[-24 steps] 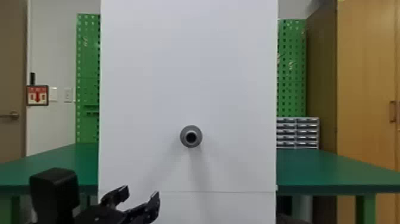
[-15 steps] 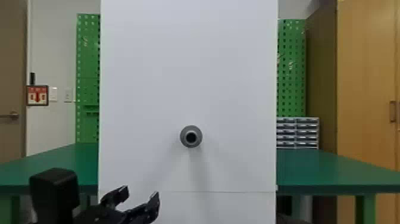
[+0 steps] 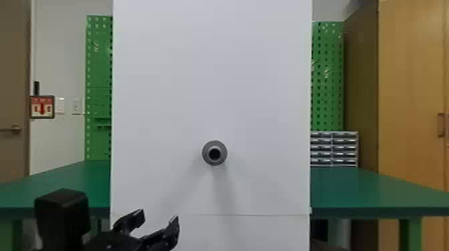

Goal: Hold the wheel and insert it

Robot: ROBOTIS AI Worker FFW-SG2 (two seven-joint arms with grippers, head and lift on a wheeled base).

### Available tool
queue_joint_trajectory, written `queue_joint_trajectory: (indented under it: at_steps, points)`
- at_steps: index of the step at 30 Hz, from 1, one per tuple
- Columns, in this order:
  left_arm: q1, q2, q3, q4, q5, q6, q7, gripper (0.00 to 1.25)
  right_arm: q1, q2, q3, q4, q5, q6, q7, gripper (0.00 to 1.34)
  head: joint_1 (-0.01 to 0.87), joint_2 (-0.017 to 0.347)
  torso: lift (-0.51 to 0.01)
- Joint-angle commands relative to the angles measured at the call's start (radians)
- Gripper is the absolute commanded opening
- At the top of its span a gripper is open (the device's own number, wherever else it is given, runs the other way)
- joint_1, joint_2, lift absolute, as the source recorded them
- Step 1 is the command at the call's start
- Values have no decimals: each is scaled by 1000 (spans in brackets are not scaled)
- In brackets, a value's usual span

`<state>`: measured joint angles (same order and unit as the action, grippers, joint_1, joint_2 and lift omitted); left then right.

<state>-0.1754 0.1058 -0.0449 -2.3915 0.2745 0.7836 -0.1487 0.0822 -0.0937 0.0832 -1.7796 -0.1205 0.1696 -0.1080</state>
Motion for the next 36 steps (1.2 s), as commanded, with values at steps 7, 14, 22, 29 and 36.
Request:
queue_joint_trajectory:
  at_steps: [7,14,22,29,36]
  points:
    - [2,0,0,0,-1,2,3,755,-1,12,-10,0,7,-1,1,242,0,28,-489]
    - [5,-1,0,0,0,2,4,755,-5,20,-23,-20,4,14,1,242,0,29,-489]
    - [5,-1,0,0,5,8,11,755,-44,23,-31,-96,4,131,2,242,0,29,-489]
    - [2,-1,-3,0,5,11,11,755,-87,29,-42,-190,10,265,2,242,0,29,-489]
    - [2,-1,-6,0,3,11,12,755,-136,20,-52,-273,4,401,2,242,0,29,-489]
